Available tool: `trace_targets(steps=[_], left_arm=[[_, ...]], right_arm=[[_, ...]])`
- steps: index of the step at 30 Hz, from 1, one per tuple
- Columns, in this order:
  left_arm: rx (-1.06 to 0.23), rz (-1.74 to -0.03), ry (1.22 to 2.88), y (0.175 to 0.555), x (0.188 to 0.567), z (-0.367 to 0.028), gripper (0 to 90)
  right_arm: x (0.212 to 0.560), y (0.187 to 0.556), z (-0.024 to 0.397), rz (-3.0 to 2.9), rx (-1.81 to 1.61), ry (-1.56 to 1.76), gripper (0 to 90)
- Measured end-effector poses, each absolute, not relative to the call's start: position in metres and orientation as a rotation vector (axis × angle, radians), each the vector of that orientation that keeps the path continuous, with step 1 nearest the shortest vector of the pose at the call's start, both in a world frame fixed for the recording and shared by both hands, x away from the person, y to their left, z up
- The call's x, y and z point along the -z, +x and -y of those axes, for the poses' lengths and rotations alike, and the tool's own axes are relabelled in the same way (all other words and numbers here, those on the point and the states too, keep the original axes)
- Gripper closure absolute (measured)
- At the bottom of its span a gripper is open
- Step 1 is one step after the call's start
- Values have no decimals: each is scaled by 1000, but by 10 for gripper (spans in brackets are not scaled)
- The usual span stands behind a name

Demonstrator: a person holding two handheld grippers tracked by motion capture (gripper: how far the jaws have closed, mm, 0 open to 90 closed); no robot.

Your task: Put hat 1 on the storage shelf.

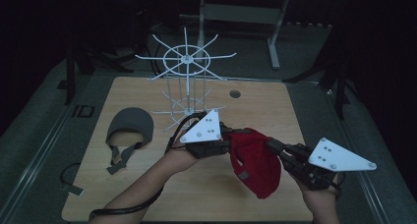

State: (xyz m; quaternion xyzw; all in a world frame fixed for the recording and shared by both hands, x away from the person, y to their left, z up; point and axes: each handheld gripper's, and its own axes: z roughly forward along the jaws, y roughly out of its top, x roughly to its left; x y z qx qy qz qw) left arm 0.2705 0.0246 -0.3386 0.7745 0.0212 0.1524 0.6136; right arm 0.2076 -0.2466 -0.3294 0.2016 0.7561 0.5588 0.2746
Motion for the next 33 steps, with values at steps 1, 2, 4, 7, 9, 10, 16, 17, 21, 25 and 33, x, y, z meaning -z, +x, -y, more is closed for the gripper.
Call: trace_targets(steps=[1, 2, 4, 7, 9, 10, 16, 17, 21, 25, 33], left_arm=[[-354, -55, 1788, 271, 338, -25, 799], [-349, -58, 1786, 271, 338, -26, 778], [-371, -81, 1787, 271, 338, -28, 691], [-382, -111, 1777, 271, 338, -31, 573], [-391, -119, 1776, 270, 338, -33, 549], [-399, -123, 1778, 269, 338, -34, 539], [-424, -135, 1779, 263, 340, -40, 517], [-425, -136, 1777, 262, 340, -42, 516], [-446, -147, 1771, 259, 341, -48, 507], [-465, -173, 1765, 257, 342, -57, 506], [-517, -293, 1706, 258, 343, -78, 533]], right_arm=[[329, 207, 246, -2027, -1499, 548, 891], [328, 207, 247, -2024, -1494, 551, 891], [326, 207, 248, -2007, -1500, 562, 891], [324, 208, 252, -1993, -1505, 580, 891], [323, 208, 253, -1988, -1499, 588, 891], [322, 208, 253, -1988, -1498, 586, 890], [322, 207, 253, -1983, -1492, 594, 890], [322, 207, 253, -1986, -1490, 592, 890], [322, 207, 252, -1991, -1490, 590, 890], [322, 206, 252, -1992, -1502, 586, 890], [319, 206, 258, -1980, -1516, 600, 890]])
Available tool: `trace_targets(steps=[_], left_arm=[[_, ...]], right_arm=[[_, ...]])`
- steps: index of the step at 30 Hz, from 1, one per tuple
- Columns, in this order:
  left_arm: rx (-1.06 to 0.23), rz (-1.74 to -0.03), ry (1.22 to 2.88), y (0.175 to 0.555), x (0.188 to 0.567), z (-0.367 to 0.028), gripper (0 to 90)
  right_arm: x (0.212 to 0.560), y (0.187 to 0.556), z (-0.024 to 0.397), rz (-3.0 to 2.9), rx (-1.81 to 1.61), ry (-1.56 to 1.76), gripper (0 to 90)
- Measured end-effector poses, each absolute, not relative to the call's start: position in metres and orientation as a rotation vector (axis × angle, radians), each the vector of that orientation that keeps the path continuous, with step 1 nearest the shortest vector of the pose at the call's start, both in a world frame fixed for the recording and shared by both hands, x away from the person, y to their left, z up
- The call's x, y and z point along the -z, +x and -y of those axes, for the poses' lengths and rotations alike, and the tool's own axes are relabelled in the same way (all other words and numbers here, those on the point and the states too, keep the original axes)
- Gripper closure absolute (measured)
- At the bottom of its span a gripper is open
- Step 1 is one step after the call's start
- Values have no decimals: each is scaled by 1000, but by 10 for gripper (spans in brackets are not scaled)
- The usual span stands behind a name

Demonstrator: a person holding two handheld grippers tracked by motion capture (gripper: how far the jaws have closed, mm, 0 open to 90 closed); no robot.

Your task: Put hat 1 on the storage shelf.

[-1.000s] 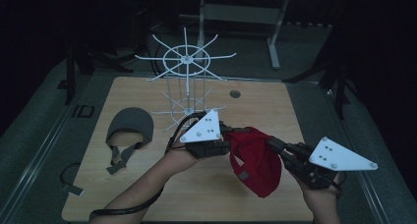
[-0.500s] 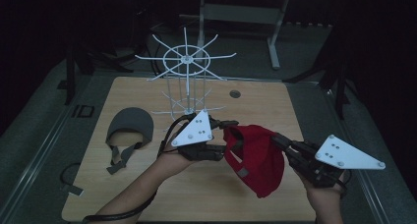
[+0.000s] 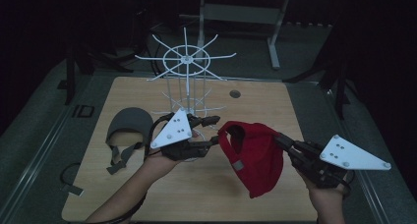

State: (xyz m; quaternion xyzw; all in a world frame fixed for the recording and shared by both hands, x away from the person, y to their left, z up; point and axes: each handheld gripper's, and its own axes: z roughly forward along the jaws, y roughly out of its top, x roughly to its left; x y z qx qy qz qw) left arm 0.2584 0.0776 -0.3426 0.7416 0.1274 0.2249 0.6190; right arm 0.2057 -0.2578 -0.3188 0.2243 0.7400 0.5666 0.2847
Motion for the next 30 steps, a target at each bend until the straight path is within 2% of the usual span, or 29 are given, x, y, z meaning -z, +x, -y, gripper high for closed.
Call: trace_targets(steps=[11, 21, 30], left_arm=[[-538, -388, 1628, 250, 353, -92, 531], [-544, -419, 1663, 227, 385, -111, 514], [-529, -463, 1667, 212, 409, -131, 517]], right_arm=[[310, 211, 264, -1918, -1532, 660, 890], [287, 223, 277, -1818, -1573, 713, 890], [258, 240, 273, -1763, -1573, 716, 890]])
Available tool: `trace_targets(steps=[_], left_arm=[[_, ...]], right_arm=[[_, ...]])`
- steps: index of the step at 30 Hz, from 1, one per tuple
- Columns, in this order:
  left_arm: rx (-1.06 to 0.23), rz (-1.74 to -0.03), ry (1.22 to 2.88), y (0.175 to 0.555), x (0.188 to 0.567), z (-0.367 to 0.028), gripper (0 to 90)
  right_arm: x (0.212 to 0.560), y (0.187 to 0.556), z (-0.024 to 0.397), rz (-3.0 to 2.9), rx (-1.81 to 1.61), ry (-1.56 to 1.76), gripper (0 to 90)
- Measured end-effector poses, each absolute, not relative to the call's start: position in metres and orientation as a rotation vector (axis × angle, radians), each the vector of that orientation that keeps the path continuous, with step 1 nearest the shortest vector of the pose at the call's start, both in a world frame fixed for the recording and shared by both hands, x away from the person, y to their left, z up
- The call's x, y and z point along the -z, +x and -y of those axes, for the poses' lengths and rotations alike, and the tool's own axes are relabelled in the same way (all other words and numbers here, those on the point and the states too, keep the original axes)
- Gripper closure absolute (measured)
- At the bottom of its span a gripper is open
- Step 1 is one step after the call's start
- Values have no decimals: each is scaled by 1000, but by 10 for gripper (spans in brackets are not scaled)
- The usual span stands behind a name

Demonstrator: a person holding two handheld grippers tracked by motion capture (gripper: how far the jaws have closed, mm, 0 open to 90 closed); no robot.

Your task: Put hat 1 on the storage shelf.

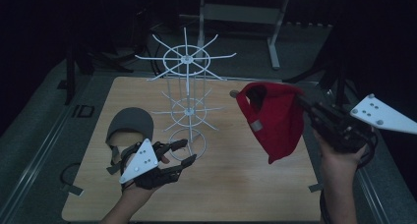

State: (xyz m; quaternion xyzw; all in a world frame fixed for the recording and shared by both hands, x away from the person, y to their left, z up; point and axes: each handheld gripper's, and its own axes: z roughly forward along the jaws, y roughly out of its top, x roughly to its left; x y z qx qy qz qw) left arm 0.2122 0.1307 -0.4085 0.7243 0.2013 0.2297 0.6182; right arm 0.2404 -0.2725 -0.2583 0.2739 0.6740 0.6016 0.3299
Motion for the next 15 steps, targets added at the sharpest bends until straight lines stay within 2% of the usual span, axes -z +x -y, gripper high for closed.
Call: trace_targets(steps=[15], left_arm=[[-535, -559, 1653, 200, 447, -161, 517]], right_arm=[[226, 275, 240, -1754, -1607, 726, 890]])
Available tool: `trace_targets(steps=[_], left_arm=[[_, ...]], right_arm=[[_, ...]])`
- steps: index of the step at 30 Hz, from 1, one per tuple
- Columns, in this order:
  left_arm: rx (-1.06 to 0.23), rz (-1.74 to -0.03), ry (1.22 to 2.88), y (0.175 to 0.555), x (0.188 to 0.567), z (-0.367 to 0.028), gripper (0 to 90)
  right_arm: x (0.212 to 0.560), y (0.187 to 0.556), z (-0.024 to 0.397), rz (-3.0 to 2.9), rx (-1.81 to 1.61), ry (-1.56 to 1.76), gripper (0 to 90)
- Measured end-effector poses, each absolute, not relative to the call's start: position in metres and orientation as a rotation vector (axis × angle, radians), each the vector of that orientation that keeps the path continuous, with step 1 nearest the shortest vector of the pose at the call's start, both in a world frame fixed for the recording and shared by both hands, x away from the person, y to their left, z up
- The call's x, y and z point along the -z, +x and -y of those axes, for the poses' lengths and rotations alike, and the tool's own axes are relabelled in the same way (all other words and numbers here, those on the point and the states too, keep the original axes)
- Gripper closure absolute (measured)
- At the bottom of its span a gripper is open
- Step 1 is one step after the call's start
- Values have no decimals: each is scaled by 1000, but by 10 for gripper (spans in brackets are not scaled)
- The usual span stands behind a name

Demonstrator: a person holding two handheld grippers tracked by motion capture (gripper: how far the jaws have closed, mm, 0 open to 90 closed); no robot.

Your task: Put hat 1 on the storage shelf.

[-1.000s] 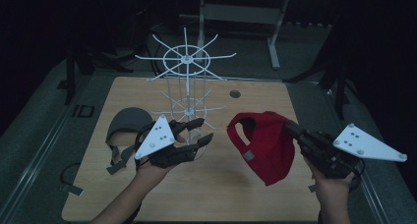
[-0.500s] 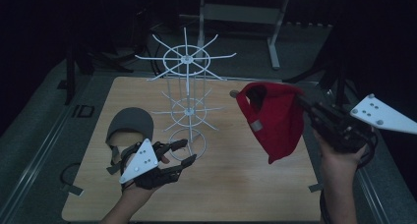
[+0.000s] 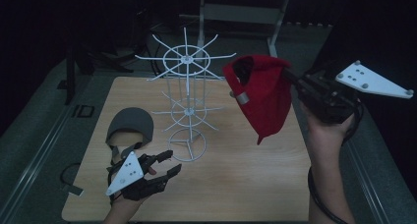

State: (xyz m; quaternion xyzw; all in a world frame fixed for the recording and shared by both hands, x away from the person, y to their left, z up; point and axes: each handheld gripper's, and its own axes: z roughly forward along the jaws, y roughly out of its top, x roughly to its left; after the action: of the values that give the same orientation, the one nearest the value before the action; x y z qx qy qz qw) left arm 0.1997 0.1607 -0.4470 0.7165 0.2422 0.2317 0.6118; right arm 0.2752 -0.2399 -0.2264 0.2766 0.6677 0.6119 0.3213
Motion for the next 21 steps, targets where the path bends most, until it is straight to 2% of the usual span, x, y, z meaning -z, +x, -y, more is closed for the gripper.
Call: trace_targets(steps=[21], left_arm=[[-522, -650, 1640, 202, 468, -173, 517]], right_arm=[[277, 276, 224, -1906, -1543, 690, 888]])
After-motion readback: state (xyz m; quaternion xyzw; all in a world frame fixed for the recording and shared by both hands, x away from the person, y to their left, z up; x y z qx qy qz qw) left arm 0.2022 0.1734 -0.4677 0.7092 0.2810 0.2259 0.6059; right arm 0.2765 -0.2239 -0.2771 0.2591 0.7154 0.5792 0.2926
